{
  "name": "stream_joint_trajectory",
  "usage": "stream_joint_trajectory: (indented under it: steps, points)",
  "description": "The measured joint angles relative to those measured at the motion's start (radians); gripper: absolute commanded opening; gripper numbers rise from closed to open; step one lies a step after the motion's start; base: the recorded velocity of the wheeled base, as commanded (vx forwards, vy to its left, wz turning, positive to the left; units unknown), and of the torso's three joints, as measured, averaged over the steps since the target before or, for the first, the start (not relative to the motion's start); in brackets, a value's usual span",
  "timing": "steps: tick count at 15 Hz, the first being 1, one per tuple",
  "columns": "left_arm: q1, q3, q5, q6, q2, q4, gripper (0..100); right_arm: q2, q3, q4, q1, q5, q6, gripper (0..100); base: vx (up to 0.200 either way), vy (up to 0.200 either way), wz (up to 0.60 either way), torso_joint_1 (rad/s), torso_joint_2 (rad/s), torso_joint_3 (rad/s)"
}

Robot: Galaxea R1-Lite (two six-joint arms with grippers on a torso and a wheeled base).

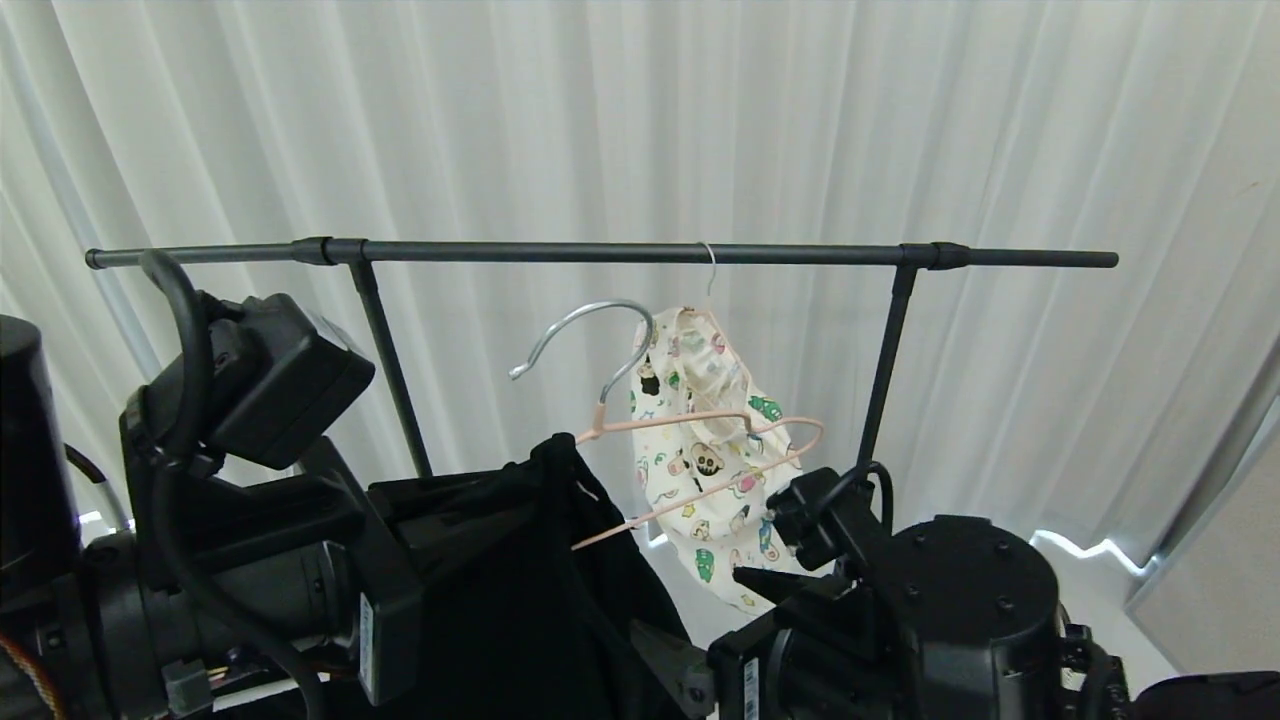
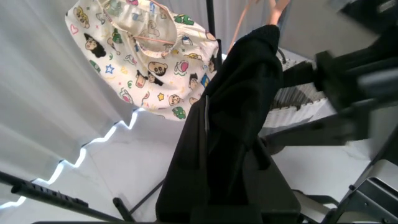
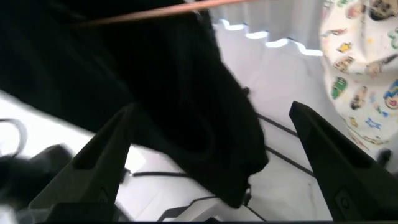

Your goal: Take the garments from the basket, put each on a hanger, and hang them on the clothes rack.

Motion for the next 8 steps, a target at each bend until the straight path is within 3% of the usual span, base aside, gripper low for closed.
stream_joint_trajectory:
  steps: [8]
  points:
    - [-0.01, -0.004, -0.001, 0.002, 0.0, 0.0, 0, 0.084, -0.016, 0.0, -0.004, -0.008, 0.002, 100, 0.0, 0.0, 0.0, 0.0, 0.0, 0.0]
